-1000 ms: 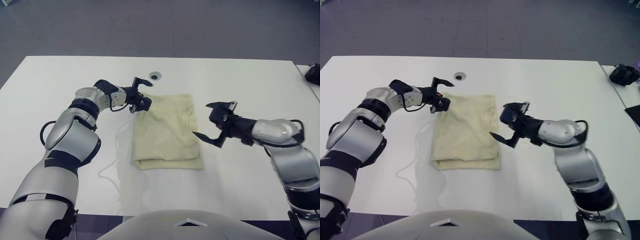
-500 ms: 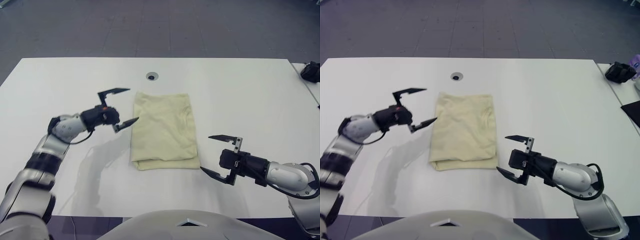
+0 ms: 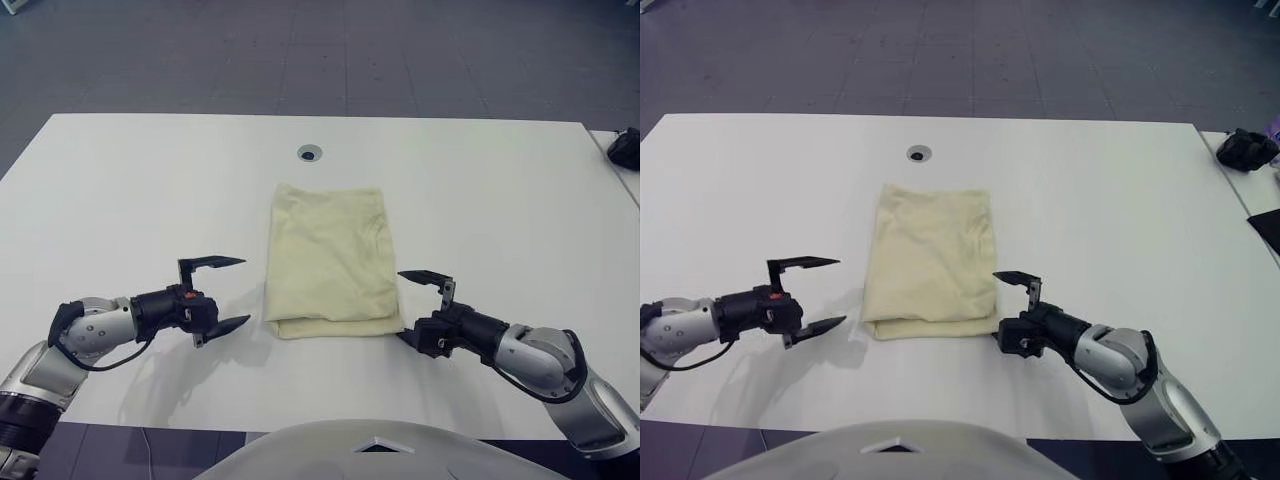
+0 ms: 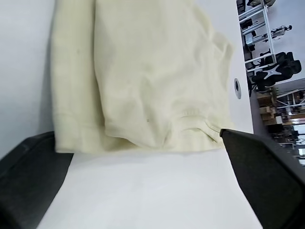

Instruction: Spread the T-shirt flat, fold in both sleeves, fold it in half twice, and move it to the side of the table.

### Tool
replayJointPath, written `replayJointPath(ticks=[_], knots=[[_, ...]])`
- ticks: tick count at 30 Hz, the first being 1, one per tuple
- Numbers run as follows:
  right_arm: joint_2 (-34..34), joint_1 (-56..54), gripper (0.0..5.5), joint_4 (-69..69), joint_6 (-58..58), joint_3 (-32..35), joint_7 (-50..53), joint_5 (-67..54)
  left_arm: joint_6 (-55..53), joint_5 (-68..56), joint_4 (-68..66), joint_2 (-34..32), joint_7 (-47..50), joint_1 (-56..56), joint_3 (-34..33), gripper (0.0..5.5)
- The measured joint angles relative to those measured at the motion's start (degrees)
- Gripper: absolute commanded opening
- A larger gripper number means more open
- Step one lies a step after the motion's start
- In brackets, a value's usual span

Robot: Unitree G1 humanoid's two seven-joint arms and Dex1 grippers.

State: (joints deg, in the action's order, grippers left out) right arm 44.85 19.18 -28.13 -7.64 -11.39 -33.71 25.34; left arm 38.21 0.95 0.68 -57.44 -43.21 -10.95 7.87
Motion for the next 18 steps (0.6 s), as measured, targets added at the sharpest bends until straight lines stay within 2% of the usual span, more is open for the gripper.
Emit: replayJointPath(ticks=[6, 12, 18], knots=[[-0.6, 0.7, 5.4, 4.8, -6.4, -0.9, 6.1, 0.8, 3.8, 4.2, -1.0, 1.2, -0.1, -0.2, 1.6, 5.38], [-2.1, -4.5, 4.31, 11.4, -9.8, -4.3, 6.8, 0.7, 6.0, 8.1, -5.4, 5.2, 0.1, 6.6, 5.6, 5.4], [-2.1, -7.9, 3.25, 15.9, -12.2, -6.9, 5.4, 0.0, 6.3, 10.4, -7.8, 7.5, -0.4, 10.9, 9.9, 4.35]])
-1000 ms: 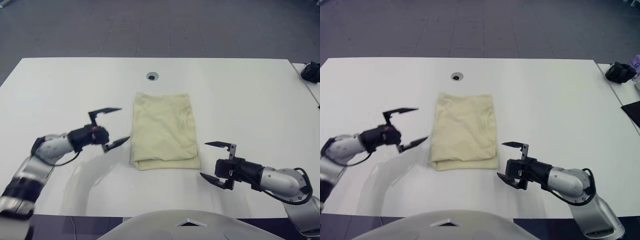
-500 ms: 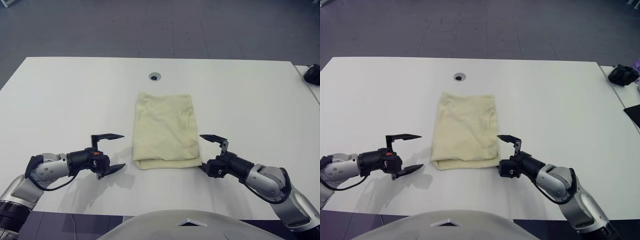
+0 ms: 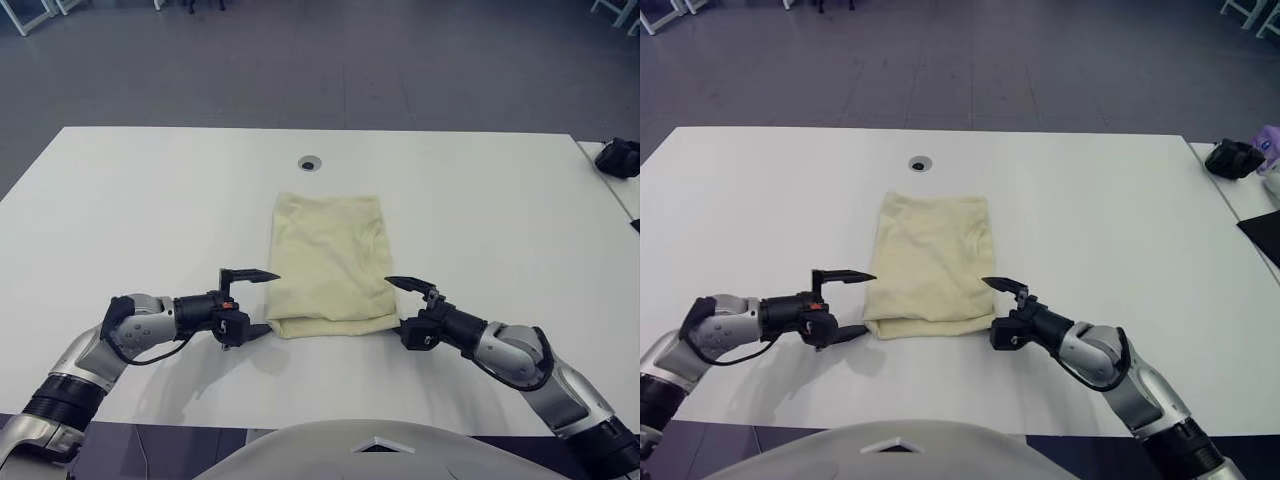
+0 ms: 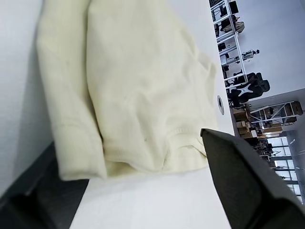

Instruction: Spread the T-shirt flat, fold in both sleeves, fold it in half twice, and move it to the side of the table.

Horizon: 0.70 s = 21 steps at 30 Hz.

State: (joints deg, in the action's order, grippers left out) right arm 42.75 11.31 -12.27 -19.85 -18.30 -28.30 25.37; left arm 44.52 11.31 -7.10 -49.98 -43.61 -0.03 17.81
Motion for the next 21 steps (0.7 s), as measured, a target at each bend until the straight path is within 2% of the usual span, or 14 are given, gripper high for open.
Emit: replayJointPath(ticks=[7, 14, 19, 21], knots=[[0.9, -3.5, 2.01, 3.0, -1.8, -2.0, -3.6, -1.4, 0.0, 1.0, -0.3, 0.0, -0.2, 0.9, 2.5, 3.05], [1.0, -4.6, 0.75, 4.3, 1.3, -2.4, -10.4, -9.0, 0.1, 1.4, -0.8, -0.2, -0.4, 1.2, 4.4, 1.72], [1.2, -5.7, 0.05, 4.8, 3.0, -2.6, -14.4, -12.1, 0.6, 1.4, -2.0, -0.4, -0.9, 2.2, 5.8, 0.94], [1.5, -6.0, 0.03, 4.9, 3.8, -2.5, -15.8, -13.5, 1.3, 1.4, -2.6, -0.4, -1.2, 2.5, 6.4, 0.46]])
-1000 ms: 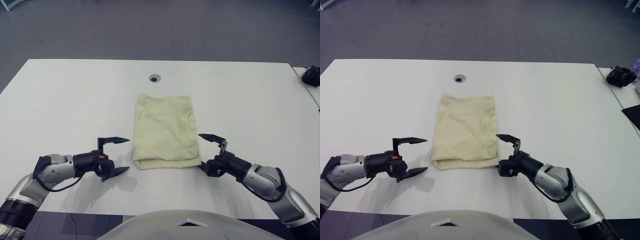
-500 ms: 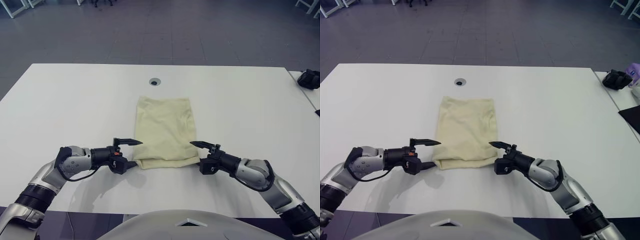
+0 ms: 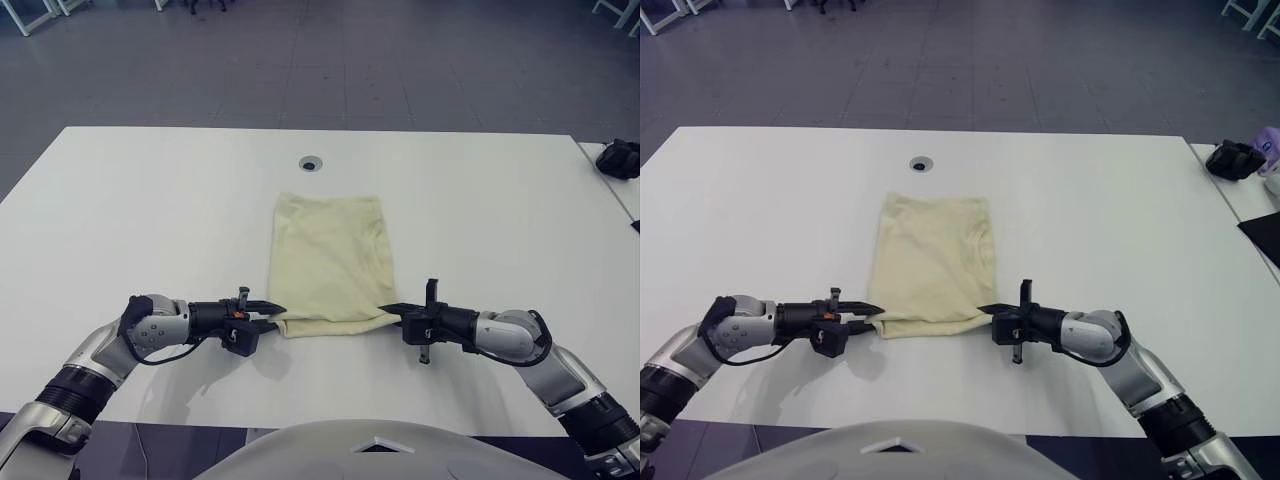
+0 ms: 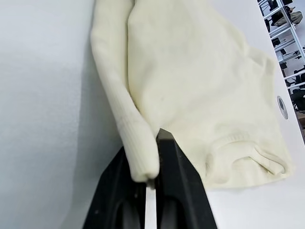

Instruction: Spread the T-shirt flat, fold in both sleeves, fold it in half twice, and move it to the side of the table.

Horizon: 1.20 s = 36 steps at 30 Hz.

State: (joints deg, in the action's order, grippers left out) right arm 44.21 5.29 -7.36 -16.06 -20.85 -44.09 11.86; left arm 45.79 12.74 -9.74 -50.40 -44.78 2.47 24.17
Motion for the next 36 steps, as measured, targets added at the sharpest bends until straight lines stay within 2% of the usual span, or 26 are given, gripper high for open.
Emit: replayJointPath(ticks=[2, 6, 13, 20, 26, 30, 33, 36], knots=[[0.4, -0.2, 0.03, -0.6, 2.4, 0.5, -2.4, -2.9, 0.2, -0.7, -0.1, -0.4, -1.4, 0.2, 0.4, 0.13], [2.8, 0.3, 0.03, -5.5, 13.1, 2.2, -10.6, -12.3, -2.5, -8.3, 4.8, -3.6, -8.2, -1.8, 1.3, 0.08], [10.0, -0.7, 0.03, -17.9, 37.4, 10.8, -20.8, -32.2, -19.3, -31.1, 20.0, -9.0, -19.6, -3.3, -1.5, 0.08], [16.7, -1.0, 0.03, -25.7, 55.1, 21.2, -27.0, -52.8, -41.5, -51.4, 34.2, -18.7, -26.9, -10.8, -9.4, 0.08], [20.7, -0.8, 0.03, -28.2, 63.6, 29.5, -29.9, -65.9, -54.1, -64.8, 43.7, -24.2, -30.9, -17.6, -21.4, 0.08], [19.9, -6.6, 0.03, -26.7, 64.6, 28.5, -26.6, -66.5, -58.6, -66.0, 42.2, -24.0, -32.1, -14.5, -24.3, 0.08], [17.5, -11.9, 0.03, -23.6, 63.1, 23.2, -24.8, -61.5, -59.8, -62.0, 36.7, -21.3, -34.0, -8.7, -22.3, 0.08], [13.6, -18.7, 0.03, -17.6, 59.1, 14.6, -23.6, -52.1, -60.6, -55.5, 28.5, -16.3, -37.5, 1.1, -16.7, 0.08]])
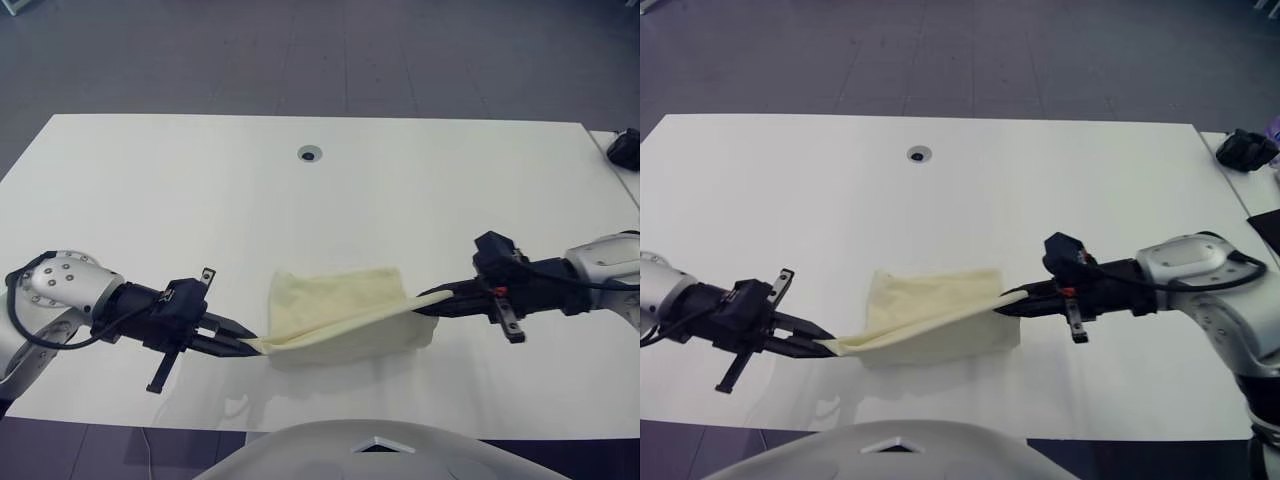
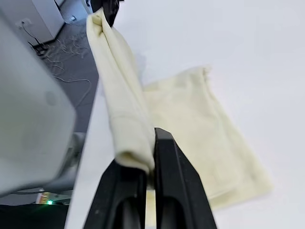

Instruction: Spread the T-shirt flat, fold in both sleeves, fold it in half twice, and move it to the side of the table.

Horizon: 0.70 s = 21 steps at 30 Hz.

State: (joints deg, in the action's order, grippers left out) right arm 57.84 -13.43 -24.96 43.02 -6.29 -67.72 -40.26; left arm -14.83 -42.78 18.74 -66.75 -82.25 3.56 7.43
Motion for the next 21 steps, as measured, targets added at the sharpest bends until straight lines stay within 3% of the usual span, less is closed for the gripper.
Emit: replayJointPath(ticks=[5, 20, 21], knots=[[-5.3, -6.9, 0.03, 10.9, -5.9, -7.4, -0.4, 9.6, -0.1, 8.1, -11.2, 7.7, -4.0, 10.6, 6.1, 0.08], [-14.6, -10.3, 0.03, 26.8, -10.4, -9.0, -1.9, 16.4, 1.5, 21.5, -35.3, 21.6, -8.6, 23.8, 11.5, 0.08], [-15.4, -11.1, 0.03, 28.0, -10.3, -9.0, -1.9, 16.4, 1.8, 22.4, -37.0, 22.2, -8.7, 24.3, 11.6, 0.44]])
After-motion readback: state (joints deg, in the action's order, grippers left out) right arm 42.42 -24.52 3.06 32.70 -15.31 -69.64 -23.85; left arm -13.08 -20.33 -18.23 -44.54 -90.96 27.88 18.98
